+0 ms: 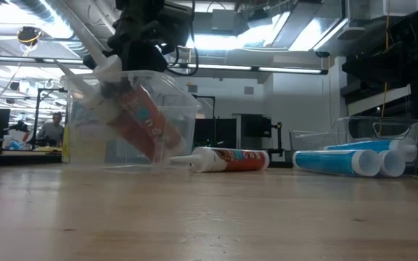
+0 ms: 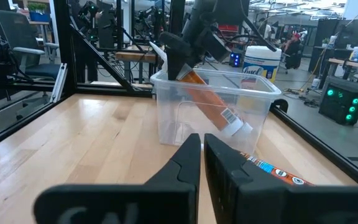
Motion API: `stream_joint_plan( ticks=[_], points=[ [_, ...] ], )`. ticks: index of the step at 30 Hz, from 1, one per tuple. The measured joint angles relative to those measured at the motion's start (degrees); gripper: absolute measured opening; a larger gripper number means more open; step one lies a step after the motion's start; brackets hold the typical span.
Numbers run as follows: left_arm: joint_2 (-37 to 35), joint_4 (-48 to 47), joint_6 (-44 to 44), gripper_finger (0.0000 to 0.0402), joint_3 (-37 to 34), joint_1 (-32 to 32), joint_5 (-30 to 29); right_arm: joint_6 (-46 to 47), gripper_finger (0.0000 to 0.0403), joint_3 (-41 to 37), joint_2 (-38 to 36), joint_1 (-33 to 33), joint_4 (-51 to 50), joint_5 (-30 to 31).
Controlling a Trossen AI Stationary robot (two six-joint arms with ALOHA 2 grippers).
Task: Pick & place silicon tubes, Sealant and Lysol wipes
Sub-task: Put the bottom orange sealant into the transparent container
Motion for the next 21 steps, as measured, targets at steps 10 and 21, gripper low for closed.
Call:
stream_joint_plan(
  ticks=[10,21],
  points=[
    [-0.1,0.1,-0.5,0.0319,0.0,-0.1,-6.0,0.0,0.0025,0.0,0.0,0.0,0.0,0.0],
    [-3.2,3.3,-0.6,0.0332,0.0,-1.3,-14.4,0.0,0.0025,0.0,0.0,0.0,0.0,0.0]
  ],
)
